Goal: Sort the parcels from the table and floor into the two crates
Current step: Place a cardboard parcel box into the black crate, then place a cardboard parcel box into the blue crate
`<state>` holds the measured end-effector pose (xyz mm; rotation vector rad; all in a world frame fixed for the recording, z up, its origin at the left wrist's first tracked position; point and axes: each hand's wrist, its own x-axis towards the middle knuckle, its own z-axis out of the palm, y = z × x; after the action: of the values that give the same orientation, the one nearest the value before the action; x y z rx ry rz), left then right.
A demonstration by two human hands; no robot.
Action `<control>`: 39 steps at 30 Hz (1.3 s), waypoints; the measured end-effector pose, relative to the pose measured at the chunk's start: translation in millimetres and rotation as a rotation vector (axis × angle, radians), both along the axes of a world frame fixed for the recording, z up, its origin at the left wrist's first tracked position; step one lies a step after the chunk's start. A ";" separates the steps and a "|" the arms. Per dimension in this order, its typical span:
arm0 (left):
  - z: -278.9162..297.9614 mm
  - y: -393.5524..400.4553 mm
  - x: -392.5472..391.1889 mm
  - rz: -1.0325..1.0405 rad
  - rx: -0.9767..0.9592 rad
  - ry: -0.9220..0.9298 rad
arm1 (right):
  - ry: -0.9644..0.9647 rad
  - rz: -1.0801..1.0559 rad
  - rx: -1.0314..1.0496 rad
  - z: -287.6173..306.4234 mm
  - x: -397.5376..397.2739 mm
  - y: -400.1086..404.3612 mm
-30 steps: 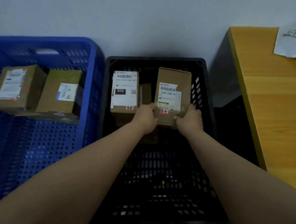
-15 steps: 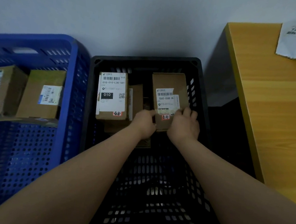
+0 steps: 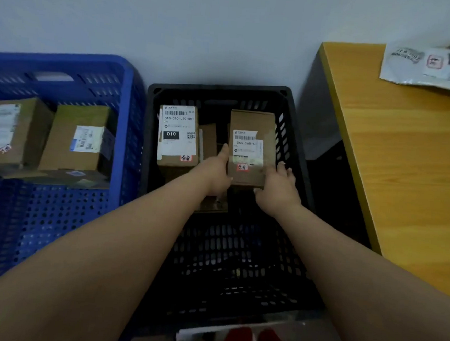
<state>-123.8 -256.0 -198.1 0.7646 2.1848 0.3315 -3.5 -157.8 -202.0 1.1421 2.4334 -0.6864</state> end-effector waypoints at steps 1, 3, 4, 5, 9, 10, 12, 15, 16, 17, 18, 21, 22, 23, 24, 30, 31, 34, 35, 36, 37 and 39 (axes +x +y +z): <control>10.0 -7.1 0.0 -0.030 -0.007 0.049 | -0.005 0.012 0.010 8.3 3.7 -4.5; 33.1 -20.6 0.3 -0.107 -0.015 0.150 | -0.006 0.047 0.040 29.4 10.3 -11.9; 46.7 -27.1 2.3 -0.154 -0.005 0.206 | 0.002 0.070 0.062 42.7 14.6 -15.1; 60.8 -32.9 4.9 -0.204 0.013 0.267 | 0.017 0.092 0.089 56.1 19.1 -17.2; 108.1 -52.4 18.6 -0.338 0.050 0.435 | 0.014 0.123 0.167 107.5 44.7 -23.0; 121.1 -55.4 21.5 -0.367 0.041 0.462 | -0.001 0.119 0.184 120.3 51.7 -23.3; 144.3 -61.2 25.7 -0.397 0.026 0.490 | -0.006 0.102 0.203 143.2 65.3 -24.8; 174.9 -64.4 35.7 -0.439 0.023 0.542 | 0.041 0.091 0.228 175.4 78.6 -30.6; 183.4 -62.8 41.4 -0.460 0.029 0.557 | 0.058 0.088 0.237 184.7 81.7 -32.7; 190.8 -60.4 48.0 -0.479 0.038 0.573 | 0.074 0.080 0.243 192.9 84.9 -34.7; 197.3 -57.2 56.1 -0.499 0.053 0.588 | 0.090 0.070 0.246 200.1 88.7 -36.9; 213.1 -45.1 84.2 -0.578 0.094 0.600 | 0.116 0.053 0.250 217.2 103.3 -41.1; 217.6 -39.4 93.9 -0.608 0.101 0.601 | 0.115 0.044 0.249 222.0 109.8 -40.9; 221.7 -33.3 103.2 -0.637 0.105 0.605 | 0.113 0.033 0.249 226.4 116.6 -39.7; 226.0 -26.3 112.6 -0.667 0.113 0.613 | 0.108 0.021 0.251 230.5 124.0 -37.6; 259.9 32.3 167.0 -0.791 0.262 0.704 | 0.115 -0.078 0.304 261.8 175.0 -0.5; 264.6 44.1 176.9 -0.805 0.285 0.712 | 0.121 -0.093 0.311 266.5 184.7 8.0; 274.0 81.2 208.2 -0.853 0.326 0.729 | 0.138 -0.139 0.316 276.6 217.8 35.6; 276.0 93.9 219.3 -0.869 0.333 0.733 | 0.146 -0.160 0.323 278.6 230.6 46.0; 277.9 107.5 231.5 -0.888 0.337 0.736 | 0.152 -0.183 0.331 280.3 245.0 56.6; 280.5 121.6 244.9 -0.911 0.339 0.741 | 0.152 -0.209 0.337 282.1 261.0 67.4; 288.6 153.2 274.0 -0.931 0.349 0.752 | 0.137 -0.253 0.352 287.7 296.3 92.4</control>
<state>150.2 -102.7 90.5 2.2588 2.1171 -0.0934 292.8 -65.4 85.7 1.6079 2.6227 -0.4246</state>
